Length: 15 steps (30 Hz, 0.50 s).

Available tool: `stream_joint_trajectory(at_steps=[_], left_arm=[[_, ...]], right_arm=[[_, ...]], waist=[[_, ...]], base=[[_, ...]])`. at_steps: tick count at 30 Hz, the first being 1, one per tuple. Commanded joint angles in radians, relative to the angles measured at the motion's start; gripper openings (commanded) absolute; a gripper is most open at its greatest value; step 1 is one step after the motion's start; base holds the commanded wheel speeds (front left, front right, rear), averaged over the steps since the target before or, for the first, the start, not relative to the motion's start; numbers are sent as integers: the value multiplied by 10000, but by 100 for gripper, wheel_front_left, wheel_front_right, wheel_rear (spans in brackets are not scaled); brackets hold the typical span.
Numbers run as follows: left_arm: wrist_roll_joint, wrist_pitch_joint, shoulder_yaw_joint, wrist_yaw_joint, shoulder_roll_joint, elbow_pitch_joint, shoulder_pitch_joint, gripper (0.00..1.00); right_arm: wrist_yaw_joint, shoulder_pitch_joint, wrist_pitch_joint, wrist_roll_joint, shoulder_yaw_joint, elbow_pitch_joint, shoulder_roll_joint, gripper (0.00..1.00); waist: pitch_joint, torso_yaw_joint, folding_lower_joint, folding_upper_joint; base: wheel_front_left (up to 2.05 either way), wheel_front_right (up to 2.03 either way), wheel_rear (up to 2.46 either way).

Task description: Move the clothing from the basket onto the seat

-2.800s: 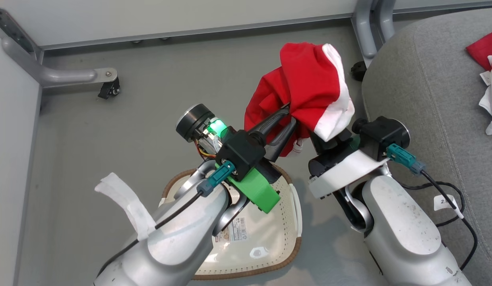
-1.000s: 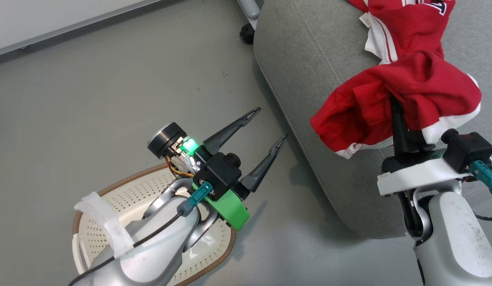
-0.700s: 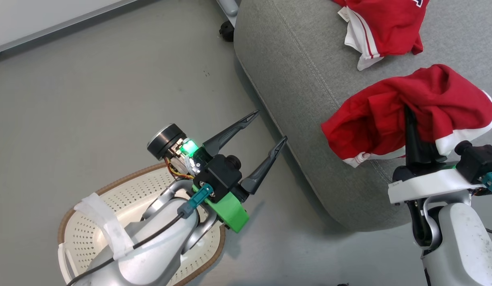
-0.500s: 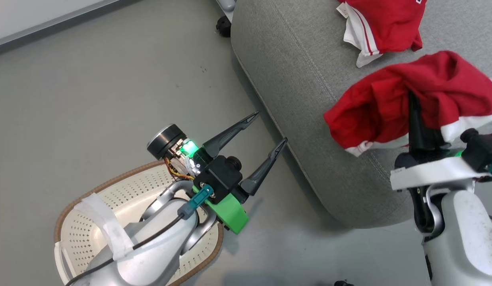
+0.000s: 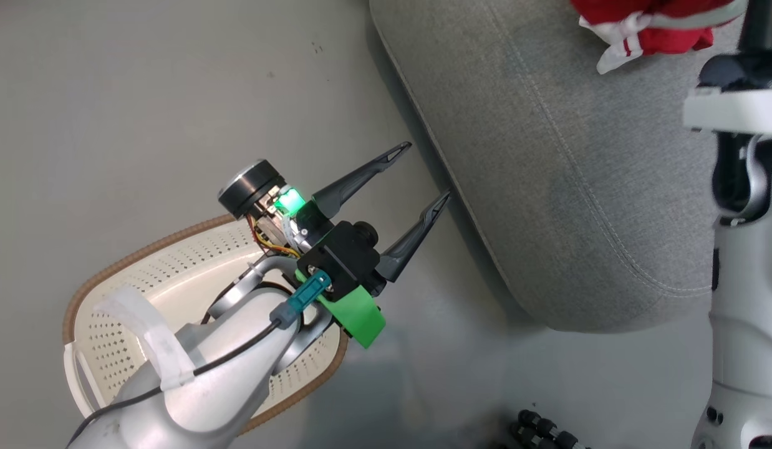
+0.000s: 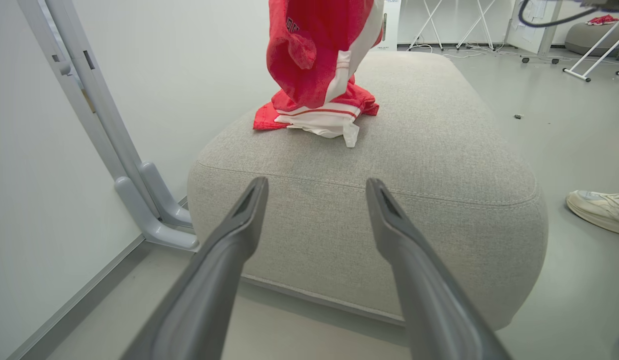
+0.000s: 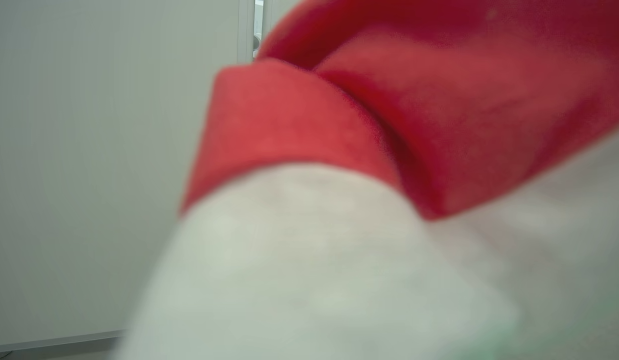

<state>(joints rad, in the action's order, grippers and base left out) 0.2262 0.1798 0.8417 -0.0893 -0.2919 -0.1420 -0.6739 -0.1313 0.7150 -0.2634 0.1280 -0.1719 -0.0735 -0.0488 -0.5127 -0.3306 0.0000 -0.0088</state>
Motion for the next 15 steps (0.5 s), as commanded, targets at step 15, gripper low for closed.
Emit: stream_joint_trajectory(at_steps=[15], left_arm=[[-231,-239,-96,-68,-439,617,-929,100]], right_arm=[[11,3516,-18,-1384,-2132,-1644,-1028,0]], waist=[[-2223,769,0,88]], base=[[0,0,0]])
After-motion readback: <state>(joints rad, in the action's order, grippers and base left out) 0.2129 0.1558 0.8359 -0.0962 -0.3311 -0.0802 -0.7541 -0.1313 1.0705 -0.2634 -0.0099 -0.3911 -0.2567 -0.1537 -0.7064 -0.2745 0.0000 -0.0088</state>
